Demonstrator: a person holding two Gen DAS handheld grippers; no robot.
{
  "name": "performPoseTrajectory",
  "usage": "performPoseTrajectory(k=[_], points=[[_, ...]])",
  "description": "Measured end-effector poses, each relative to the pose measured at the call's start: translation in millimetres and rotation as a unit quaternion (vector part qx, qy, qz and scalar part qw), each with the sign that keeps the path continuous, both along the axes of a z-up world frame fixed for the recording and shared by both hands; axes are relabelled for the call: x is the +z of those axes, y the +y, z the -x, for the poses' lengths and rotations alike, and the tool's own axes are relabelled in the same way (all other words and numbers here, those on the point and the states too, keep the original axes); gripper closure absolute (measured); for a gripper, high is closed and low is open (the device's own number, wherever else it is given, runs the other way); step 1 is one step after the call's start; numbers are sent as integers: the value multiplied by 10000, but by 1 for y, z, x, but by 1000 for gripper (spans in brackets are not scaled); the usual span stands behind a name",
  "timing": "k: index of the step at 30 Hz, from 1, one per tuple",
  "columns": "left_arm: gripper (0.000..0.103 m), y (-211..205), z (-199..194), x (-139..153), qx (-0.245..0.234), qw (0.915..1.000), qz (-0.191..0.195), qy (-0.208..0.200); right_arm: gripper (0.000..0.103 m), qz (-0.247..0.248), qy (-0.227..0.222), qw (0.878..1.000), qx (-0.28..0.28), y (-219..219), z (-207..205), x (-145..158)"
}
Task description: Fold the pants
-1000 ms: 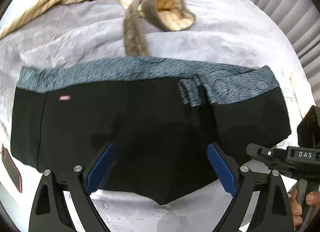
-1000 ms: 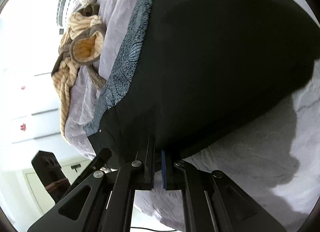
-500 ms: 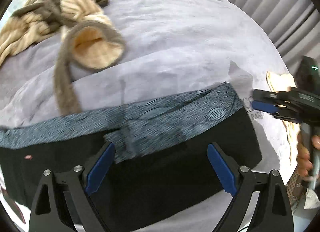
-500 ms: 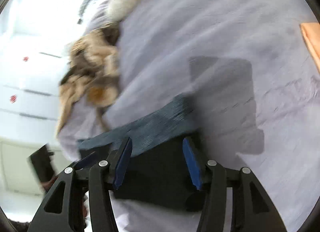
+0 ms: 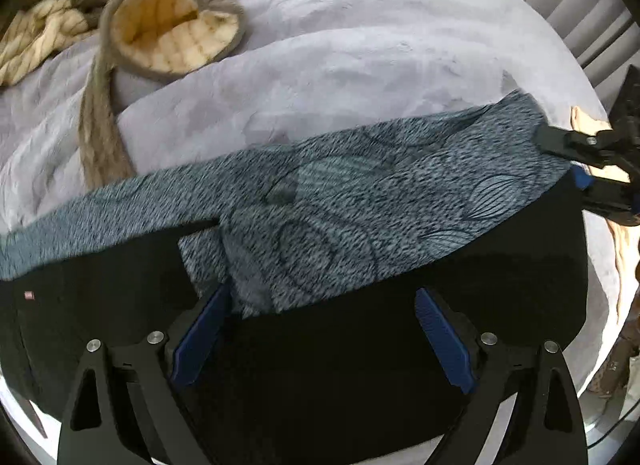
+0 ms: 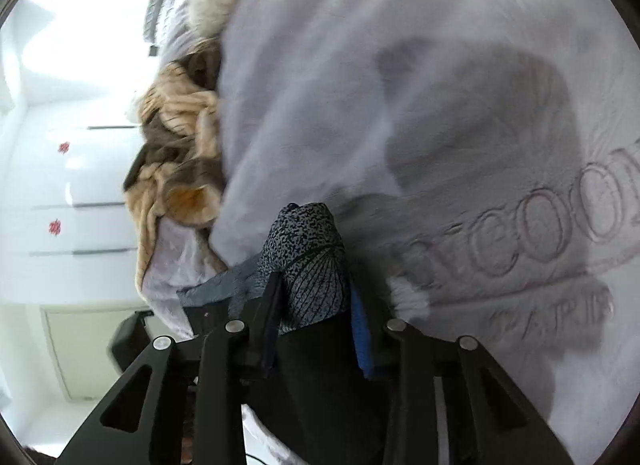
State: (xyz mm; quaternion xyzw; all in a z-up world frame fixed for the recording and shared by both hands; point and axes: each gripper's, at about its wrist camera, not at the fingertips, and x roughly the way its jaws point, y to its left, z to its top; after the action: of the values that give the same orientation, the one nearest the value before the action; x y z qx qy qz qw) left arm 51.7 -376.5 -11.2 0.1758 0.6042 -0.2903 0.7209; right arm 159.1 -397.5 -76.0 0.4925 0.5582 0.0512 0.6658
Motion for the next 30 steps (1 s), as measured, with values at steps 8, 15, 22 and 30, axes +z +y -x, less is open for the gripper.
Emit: performPoseTrajectory(k=[8, 15, 22, 30], points=[[4, 31, 10, -18, 317, 9993, 186, 80, 69, 1640, 284, 9837, 684, 28, -10, 5], [4, 46, 12, -13, 359, 9992, 170, 18, 60, 1619, 613, 9837, 478, 24, -12, -5], [15, 70, 15, -5, 594, 9968, 488, 235, 59, 2558, -13, 9621, 944, 72, -11, 64], [29, 90, 8, 15, 806, 9880, 1164, 623, 59, 2168, -50, 9688, 1200, 118, 3, 65]])
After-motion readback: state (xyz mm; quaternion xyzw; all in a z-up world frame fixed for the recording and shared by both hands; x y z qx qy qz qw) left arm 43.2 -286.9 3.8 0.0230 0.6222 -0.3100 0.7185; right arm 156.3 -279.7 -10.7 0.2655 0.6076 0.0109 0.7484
